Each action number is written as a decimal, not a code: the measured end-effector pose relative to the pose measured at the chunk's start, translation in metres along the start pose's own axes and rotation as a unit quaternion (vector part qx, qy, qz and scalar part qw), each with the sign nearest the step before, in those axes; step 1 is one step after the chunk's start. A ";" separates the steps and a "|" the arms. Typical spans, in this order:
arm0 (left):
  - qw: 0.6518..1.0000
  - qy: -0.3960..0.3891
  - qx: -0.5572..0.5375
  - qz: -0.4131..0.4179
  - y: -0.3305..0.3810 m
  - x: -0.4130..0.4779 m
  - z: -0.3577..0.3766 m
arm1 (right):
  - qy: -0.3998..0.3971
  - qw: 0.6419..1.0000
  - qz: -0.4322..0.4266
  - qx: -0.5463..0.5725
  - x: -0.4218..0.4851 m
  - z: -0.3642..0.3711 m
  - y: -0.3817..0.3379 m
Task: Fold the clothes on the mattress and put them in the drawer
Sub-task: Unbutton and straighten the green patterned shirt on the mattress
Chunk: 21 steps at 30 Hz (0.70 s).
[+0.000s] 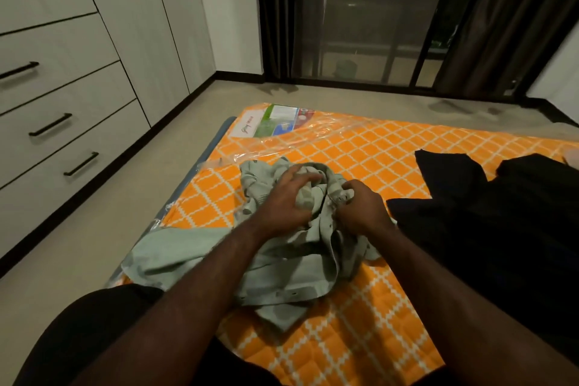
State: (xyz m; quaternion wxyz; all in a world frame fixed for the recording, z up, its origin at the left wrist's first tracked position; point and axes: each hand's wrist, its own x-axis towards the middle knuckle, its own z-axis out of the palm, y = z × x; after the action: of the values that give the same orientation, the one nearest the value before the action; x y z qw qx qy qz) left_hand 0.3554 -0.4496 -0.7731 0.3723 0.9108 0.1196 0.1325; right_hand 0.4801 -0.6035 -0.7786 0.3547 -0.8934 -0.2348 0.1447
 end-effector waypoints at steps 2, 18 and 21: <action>0.989 0.074 -0.126 -0.027 0.000 -0.002 -0.001 | 0.030 0.998 -0.022 0.043 -0.001 0.001 0.002; 0.978 0.022 -0.067 -0.194 0.011 -0.022 0.026 | 0.099 0.986 -0.076 0.114 -0.018 0.000 -0.002; 0.974 -0.044 -0.174 -0.136 0.012 -0.023 0.026 | 0.111 0.986 -0.094 0.086 -0.017 -0.001 -0.005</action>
State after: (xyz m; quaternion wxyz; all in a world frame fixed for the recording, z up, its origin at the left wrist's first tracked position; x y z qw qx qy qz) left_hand 0.3442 -0.4823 -0.7861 0.5447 0.8121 0.2008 0.0588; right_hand 0.4641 -0.6099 -0.7733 0.4659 -0.8441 -0.2637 0.0298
